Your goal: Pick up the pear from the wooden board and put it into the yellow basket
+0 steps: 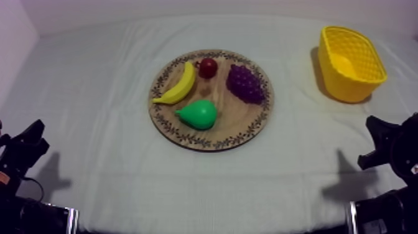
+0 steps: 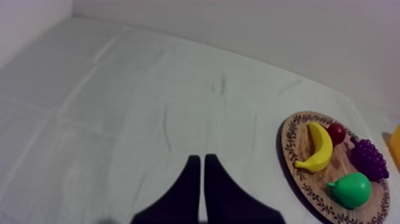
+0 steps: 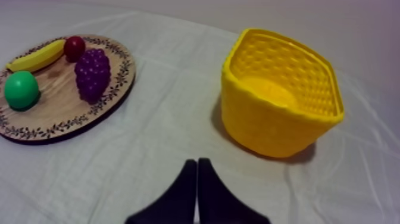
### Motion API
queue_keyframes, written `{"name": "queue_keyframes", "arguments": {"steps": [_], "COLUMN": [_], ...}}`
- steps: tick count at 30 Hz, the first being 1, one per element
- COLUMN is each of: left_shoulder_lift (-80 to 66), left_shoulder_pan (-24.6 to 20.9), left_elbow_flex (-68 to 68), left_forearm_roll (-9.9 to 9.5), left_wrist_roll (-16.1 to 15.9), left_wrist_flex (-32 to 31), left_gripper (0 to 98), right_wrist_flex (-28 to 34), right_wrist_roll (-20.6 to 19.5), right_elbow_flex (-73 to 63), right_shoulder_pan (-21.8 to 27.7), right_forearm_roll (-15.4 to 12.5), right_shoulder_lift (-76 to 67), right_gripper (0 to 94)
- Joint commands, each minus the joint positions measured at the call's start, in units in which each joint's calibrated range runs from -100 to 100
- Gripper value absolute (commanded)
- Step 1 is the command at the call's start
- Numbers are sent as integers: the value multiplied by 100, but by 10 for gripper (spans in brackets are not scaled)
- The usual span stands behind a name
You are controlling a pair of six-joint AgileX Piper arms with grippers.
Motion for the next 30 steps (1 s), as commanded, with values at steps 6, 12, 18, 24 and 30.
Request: {"name": "queue_keyframes", "arguments": {"steps": [6,12,18,24,30], "left_shoulder_lift": [2,2,2,2,2], "left_shoulder_pan": [1,1,1,1,1], "left_elbow_flex": [-2,-2,-2,-2,-2], "left_forearm_roll": [-3,-3,-3,-3,-3], "left_wrist_roll": [-1,-1,-1,-1,0], "left_wrist_flex": [0,0,0,0,0], "left_gripper": [1,1,1,1,1], "right_wrist_flex": [10,10,7,117,737], "right_wrist_roll": [-57,-30,61,22,437], "right_elbow_flex": [3,3,-10,-645,-1950], "right_shoulder_pan": [1,1,-160,-670,-1069], "right_forearm_roll": [-1,-1,83,677,773], "right_shoulder_lift": [0,0,92,1019,2310], "right_gripper": [3,3,3,3,5]}}
